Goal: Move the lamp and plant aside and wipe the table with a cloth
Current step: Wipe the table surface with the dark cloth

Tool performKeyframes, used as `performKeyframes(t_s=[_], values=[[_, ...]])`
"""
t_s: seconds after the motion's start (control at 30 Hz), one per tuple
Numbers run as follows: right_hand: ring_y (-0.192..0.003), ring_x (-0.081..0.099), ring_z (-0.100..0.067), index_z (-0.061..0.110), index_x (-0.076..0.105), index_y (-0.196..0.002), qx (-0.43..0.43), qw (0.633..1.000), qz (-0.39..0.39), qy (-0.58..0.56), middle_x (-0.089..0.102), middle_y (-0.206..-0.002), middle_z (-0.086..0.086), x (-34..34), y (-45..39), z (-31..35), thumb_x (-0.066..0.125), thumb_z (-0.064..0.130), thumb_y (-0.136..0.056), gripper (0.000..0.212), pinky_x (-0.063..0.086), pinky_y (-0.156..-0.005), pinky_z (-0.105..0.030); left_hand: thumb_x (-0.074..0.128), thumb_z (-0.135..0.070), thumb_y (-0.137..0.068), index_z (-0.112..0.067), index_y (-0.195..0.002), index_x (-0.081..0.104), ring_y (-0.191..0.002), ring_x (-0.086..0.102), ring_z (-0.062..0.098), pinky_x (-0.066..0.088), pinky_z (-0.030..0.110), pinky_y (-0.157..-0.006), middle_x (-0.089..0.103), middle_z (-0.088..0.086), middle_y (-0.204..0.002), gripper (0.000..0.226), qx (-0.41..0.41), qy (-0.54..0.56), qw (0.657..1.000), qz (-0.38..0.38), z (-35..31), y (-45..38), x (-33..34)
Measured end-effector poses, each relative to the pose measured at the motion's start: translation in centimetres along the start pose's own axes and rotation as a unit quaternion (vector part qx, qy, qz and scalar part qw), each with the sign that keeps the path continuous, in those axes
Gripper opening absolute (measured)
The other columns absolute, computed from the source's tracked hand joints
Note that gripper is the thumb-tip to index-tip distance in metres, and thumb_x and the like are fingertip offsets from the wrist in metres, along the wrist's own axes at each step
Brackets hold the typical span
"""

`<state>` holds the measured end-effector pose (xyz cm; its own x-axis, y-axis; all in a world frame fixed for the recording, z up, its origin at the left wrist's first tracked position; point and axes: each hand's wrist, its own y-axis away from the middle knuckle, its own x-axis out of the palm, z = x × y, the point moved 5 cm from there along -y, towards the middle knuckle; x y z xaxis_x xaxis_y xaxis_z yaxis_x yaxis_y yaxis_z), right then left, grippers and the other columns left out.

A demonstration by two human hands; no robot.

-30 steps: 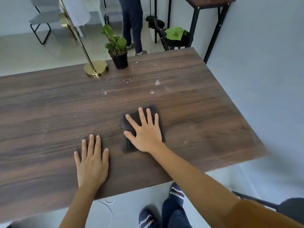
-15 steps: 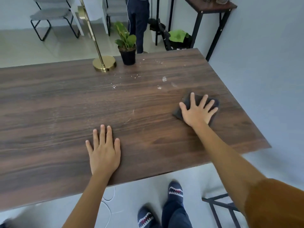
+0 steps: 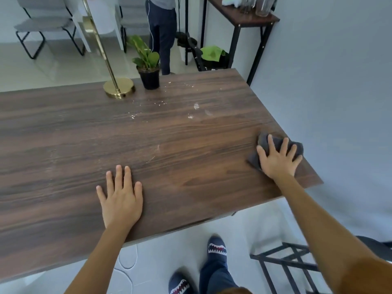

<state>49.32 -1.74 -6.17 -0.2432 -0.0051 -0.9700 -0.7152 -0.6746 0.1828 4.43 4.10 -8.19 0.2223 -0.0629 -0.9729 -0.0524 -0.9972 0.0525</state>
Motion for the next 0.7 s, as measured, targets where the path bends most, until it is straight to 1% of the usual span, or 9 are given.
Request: performKeyframes(t_s=[0.07,0.1,0.17,0.23,0.3,0.4,0.5,0.57,0.7], values=[[-0.147,-0.007,-0.046,0.040,0.002,-0.154,0.024,1.000,0.009,-0.006,-0.006,-0.163,-0.017,0.5,-1.0,5.6,0.006,0.084,-0.080,0.086,-0.005,-0.113,-0.067,0.026,-0.041,-0.097,-0.019,-0.150,0.019,-0.147,0.004,0.027,0.006,0.057,-0.114,0.013,0.002,-0.160,0.058,-0.014,-0.002,1.000,0.002,1.5,0.0,-0.2],[-0.146,-0.008,-0.047,0.041,0.000,-0.153,-0.015,1.000,0.021,0.002,-0.008,-0.163,-0.018,1.3,-0.5,8.7,0.006,0.086,-0.078,0.088,-0.006,-0.113,-0.067,0.027,-0.040,-0.097,-0.019,-0.150,0.019,-0.147,0.003,0.026,0.006,0.058,-0.114,0.011,0.002,-0.160,0.058,-0.025,0.001,1.000,0.003,2.4,0.2,-0.5],[-0.147,-0.011,-0.043,0.045,-0.002,-0.152,-0.158,0.986,0.048,0.022,-0.011,-0.163,-0.014,3.1,2.8,13.5,0.012,0.085,-0.080,0.084,-0.008,-0.114,-0.065,0.031,-0.036,-0.097,-0.016,-0.150,0.019,-0.147,0.001,0.025,0.005,0.062,-0.113,0.008,0.003,-0.161,0.057,-0.035,0.020,0.999,-0.006,3.3,0.5,-1.3],[-0.149,-0.009,-0.038,0.048,0.000,-0.151,-0.274,0.960,0.054,0.024,-0.009,-0.164,-0.009,4.4,7.3,14.1,0.017,0.081,-0.085,0.076,-0.006,-0.116,-0.062,0.036,-0.032,-0.097,-0.013,-0.149,0.019,-0.147,0.000,0.027,0.005,0.064,-0.111,0.007,0.006,-0.161,0.058,0.000,0.025,0.999,-0.032,2.2,0.1,-2.6],[-0.151,-0.005,-0.034,0.049,0.004,-0.151,-0.314,0.948,0.034,0.028,-0.004,-0.165,-0.004,4.4,10.4,10.9,0.021,0.076,-0.088,0.071,-0.003,-0.118,-0.057,0.036,-0.032,-0.098,-0.012,-0.149,0.017,-0.147,-0.001,0.027,0.003,0.062,-0.111,0.006,0.008,-0.161,0.058,0.061,0.032,0.996,-0.050,-1.4,-1.4,-3.5],[-0.151,-0.003,-0.029,0.049,0.005,-0.151,-0.240,0.970,-0.005,0.026,-0.001,-0.165,0.001,2.6,10.2,3.2,0.020,0.077,-0.088,0.071,-0.001,-0.119,-0.052,0.030,-0.039,-0.098,-0.012,-0.151,0.009,-0.147,-0.007,0.024,0.000,0.058,-0.113,-0.001,0.006,-0.161,0.063,0.110,0.063,0.992,-0.018,-9.1,-4.5,-3.1],[-0.151,-0.004,-0.028,0.045,0.000,-0.152,-0.133,0.991,-0.009,0.027,-0.004,-0.165,0.000,1.1,8.0,-2.4,0.010,0.082,-0.082,0.080,-0.001,-0.120,-0.052,0.024,-0.049,-0.097,-0.011,-0.151,0.002,-0.146,-0.011,0.023,-0.002,0.057,-0.115,-0.007,0.007,-0.160,0.069,0.102,0.070,0.991,0.049,-13.7,-6.4,-0.8],[-0.151,-0.002,-0.032,0.041,0.000,-0.154,-0.098,0.994,-0.021,0.036,-0.002,-0.165,-0.005,0.6,6.0,-3.3,0.006,0.081,-0.081,0.084,0.001,-0.120,-0.054,0.020,-0.055,-0.095,-0.010,-0.151,0.002,-0.146,-0.011,0.024,-0.003,0.057,-0.115,-0.007,0.008,-0.160,0.074,0.085,0.056,0.993,0.068,-14.7,-6.6,0.7],[-0.150,-0.002,-0.037,0.031,0.001,-0.156,-0.095,0.995,-0.028,0.031,-0.001,-0.164,-0.014,-0.8,-1.6,-0.4,0.009,0.076,-0.087,0.082,0.001,-0.120,-0.056,0.015,-0.060,-0.093,-0.008,-0.150,0.005,-0.147,-0.006,0.025,0.000,0.056,-0.115,-0.001,0.010,-0.160,0.078,0.099,-0.003,0.995,0.008,-15.2,-5.7,1.7]])
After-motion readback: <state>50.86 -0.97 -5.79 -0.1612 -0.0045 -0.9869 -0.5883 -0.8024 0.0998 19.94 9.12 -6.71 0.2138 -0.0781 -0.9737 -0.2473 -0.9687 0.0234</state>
